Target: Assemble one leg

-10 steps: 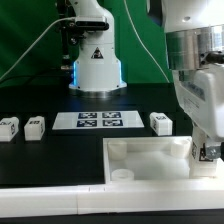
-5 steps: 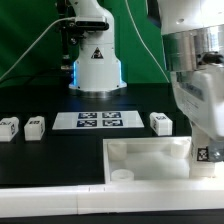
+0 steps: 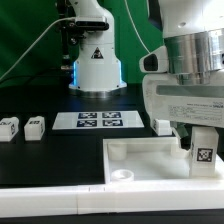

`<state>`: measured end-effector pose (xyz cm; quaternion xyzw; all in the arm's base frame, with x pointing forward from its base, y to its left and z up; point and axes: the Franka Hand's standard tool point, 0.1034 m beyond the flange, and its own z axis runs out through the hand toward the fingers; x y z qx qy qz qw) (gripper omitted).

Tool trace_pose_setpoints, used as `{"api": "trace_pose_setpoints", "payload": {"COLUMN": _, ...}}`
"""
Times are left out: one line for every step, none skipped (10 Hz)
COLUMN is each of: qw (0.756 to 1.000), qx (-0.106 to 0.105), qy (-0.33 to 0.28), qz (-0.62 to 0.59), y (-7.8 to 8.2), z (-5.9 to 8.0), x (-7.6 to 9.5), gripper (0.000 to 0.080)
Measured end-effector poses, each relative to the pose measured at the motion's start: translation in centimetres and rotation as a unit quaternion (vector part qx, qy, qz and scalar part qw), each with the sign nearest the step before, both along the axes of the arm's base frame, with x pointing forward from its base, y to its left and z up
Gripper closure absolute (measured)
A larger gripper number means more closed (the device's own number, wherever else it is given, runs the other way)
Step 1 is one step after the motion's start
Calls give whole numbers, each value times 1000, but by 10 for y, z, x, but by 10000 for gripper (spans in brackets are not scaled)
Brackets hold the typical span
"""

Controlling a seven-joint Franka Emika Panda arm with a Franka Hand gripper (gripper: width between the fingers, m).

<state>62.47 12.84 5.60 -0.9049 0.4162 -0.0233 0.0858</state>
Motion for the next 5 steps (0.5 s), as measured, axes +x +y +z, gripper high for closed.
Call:
{"api": "trace_pose_setpoints", "payload": {"qw": 998, "qx": -10, "qy": -6, "qz": 64, "y": 0, "z": 0, "x": 0, "gripper": 151}}
{"api": "trace_pose_setpoints", "payload": {"qw": 976, "qx": -38, "qy": -8, "qz": 213, "y": 1, "z": 6, "x": 5, "gripper": 151}}
{"api": "trace_pose_setpoints", "payload": {"qw": 944, "qx": -55, "qy": -8, "qz": 324, "y": 1, "z": 12, "x": 13, "gripper": 151}}
{"api": "trace_pose_setpoints", "payload": {"qw": 934, "qx": -59, "qy": -12, "qz": 353, "y": 1, "z": 14, "x": 15, "gripper": 151}}
{"api": "trace_pose_setpoints", "payload": {"qw": 939, "qx": -58, "qy": -11, "qz": 340, "y": 1, "z": 13, "x": 15, "gripper": 151}}
